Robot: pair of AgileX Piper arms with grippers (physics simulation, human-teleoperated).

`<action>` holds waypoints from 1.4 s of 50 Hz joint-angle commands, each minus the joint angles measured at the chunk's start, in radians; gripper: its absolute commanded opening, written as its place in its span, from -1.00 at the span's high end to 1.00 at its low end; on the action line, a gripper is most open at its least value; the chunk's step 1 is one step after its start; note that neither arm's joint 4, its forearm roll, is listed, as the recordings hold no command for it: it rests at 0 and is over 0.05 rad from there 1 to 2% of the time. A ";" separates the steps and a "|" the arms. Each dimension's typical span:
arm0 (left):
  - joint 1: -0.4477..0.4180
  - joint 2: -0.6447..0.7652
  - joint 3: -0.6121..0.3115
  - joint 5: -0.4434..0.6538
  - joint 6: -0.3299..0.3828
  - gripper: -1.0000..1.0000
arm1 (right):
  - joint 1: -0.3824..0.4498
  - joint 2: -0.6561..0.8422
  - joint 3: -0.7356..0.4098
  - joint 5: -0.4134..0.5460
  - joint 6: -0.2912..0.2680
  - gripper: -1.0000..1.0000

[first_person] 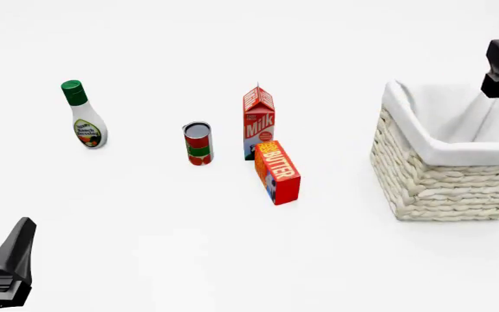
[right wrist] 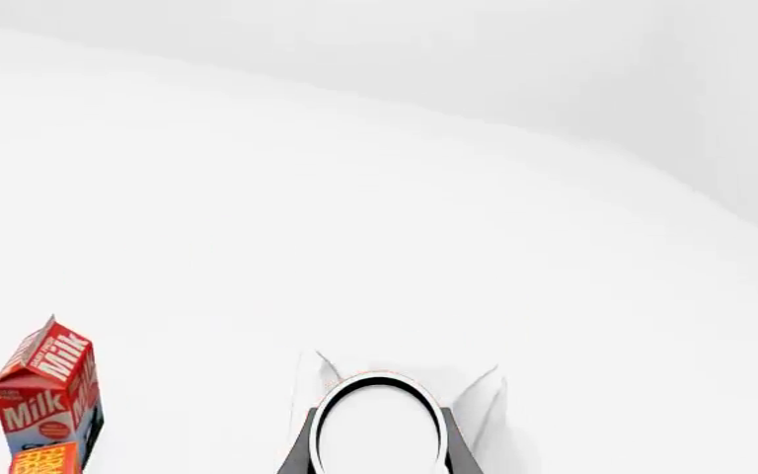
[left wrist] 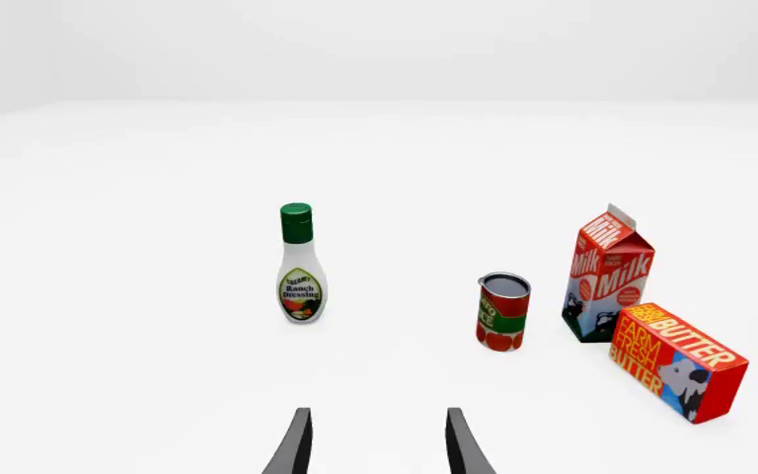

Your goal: Pick the alphabet soup and place it in the basket.

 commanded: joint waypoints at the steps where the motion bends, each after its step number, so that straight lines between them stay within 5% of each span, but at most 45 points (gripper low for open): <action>1: 0.000 0.000 0.000 0.000 0.000 -1.00 | -0.037 0.063 -0.010 -0.011 0.002 1.00; 45: 0.000 0.000 0.000 0.000 0.000 -1.00 | -0.058 0.215 -0.168 0.195 -0.115 1.00; 70: 0.000 0.000 0.000 0.000 0.000 -1.00 | -0.088 0.300 -0.149 0.207 -0.209 1.00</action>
